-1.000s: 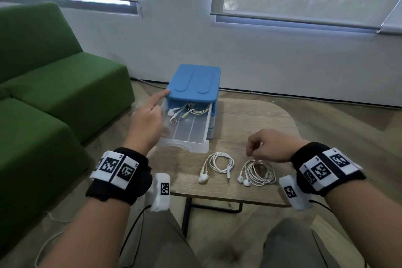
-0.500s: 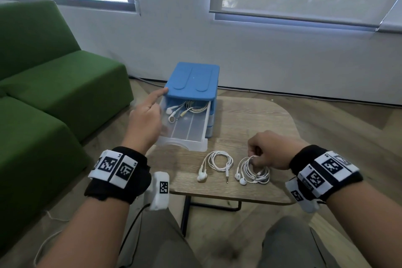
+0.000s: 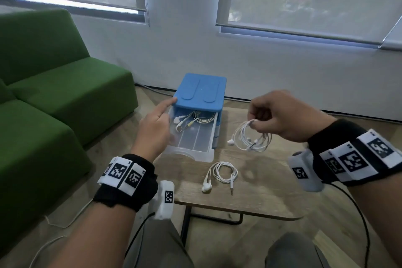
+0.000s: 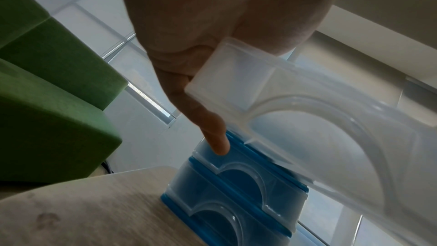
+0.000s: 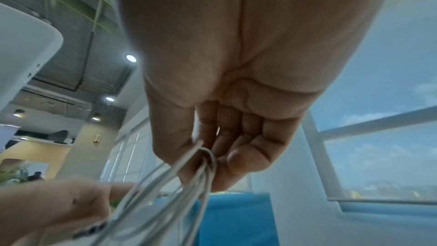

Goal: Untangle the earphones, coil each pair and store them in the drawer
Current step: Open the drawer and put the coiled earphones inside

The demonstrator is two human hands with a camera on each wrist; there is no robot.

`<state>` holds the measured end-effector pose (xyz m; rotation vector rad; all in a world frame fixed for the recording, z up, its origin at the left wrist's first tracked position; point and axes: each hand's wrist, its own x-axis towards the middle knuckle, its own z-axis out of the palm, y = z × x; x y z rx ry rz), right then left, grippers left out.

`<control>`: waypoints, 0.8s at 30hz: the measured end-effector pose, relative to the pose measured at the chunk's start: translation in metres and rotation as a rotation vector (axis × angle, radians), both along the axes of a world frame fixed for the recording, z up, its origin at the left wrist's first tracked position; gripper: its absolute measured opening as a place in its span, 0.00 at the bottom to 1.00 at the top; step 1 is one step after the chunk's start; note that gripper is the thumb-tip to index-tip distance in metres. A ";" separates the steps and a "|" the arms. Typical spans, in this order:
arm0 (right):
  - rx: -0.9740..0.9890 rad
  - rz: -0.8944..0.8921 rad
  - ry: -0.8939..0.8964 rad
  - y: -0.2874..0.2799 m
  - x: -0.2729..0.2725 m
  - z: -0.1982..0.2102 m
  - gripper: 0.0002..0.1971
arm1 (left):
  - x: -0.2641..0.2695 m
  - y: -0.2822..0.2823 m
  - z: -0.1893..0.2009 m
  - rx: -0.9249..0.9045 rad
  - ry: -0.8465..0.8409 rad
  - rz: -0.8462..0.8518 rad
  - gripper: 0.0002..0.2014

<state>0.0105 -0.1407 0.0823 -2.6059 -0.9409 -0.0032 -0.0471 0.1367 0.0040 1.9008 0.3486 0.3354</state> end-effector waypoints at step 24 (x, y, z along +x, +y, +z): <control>-0.045 0.028 -0.024 0.126 0.006 -0.022 0.09 | -0.003 0.004 0.004 -0.044 -0.004 -0.031 0.29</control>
